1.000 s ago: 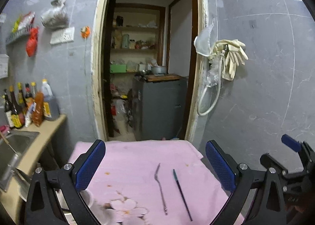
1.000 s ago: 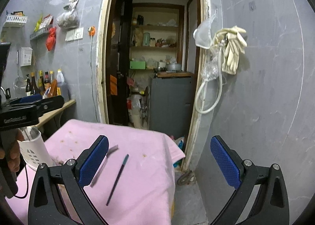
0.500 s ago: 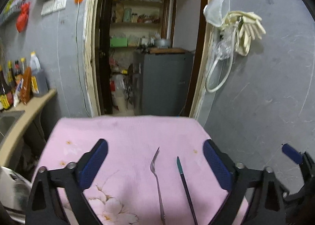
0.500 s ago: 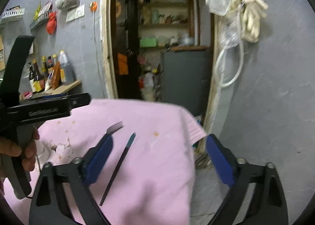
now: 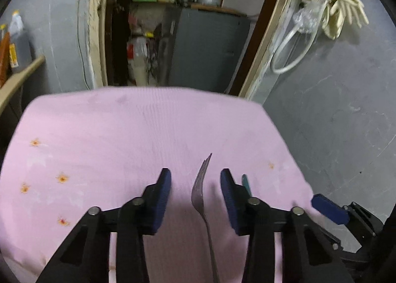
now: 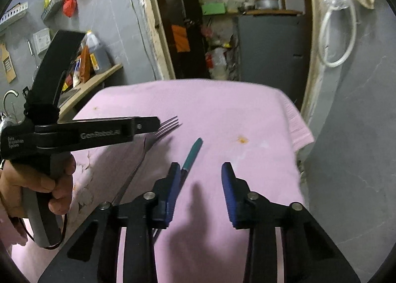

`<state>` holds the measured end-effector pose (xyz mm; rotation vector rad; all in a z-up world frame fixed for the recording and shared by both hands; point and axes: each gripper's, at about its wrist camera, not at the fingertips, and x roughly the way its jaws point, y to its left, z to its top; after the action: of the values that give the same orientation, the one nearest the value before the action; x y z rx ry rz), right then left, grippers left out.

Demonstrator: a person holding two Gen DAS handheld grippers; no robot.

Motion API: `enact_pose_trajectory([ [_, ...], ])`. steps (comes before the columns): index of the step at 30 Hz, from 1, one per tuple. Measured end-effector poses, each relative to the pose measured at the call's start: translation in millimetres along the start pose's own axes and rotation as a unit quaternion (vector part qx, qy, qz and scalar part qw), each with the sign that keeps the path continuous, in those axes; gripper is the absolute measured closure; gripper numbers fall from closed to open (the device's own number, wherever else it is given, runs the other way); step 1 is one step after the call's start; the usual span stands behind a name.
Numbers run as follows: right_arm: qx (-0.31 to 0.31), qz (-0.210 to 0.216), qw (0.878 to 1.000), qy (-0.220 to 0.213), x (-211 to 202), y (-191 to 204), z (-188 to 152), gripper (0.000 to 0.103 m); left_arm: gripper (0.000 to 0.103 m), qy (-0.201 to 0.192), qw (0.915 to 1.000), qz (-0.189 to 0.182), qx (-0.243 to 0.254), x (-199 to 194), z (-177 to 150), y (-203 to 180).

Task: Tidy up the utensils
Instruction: 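Close the left tool on the fork while the right tool grasps the teal-handled knife, then lift the fork and knife and carry both over the white caddy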

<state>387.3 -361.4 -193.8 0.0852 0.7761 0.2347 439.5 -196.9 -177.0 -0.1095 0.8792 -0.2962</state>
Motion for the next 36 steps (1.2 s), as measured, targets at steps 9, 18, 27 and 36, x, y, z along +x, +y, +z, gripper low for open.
enact_pose_trajectory([
  [9,-0.012,0.014,0.998,0.059,41,12,5,0.077,0.086,0.074,0.9970,-0.010,0.021,36,8,2],
  [18,-0.044,-0.017,0.995,0.085,55,24,25,0.086,0.099,0.091,0.9956,-0.002,0.022,37,18,4],
  [27,0.053,0.033,0.997,0.051,18,-1,24,0.096,0.100,0.025,0.9993,-0.003,0.027,-13,12,2],
  [36,0.060,0.021,0.997,-0.046,-71,8,17,0.096,0.100,-0.059,0.9955,-0.006,0.074,-88,-3,-17],
])
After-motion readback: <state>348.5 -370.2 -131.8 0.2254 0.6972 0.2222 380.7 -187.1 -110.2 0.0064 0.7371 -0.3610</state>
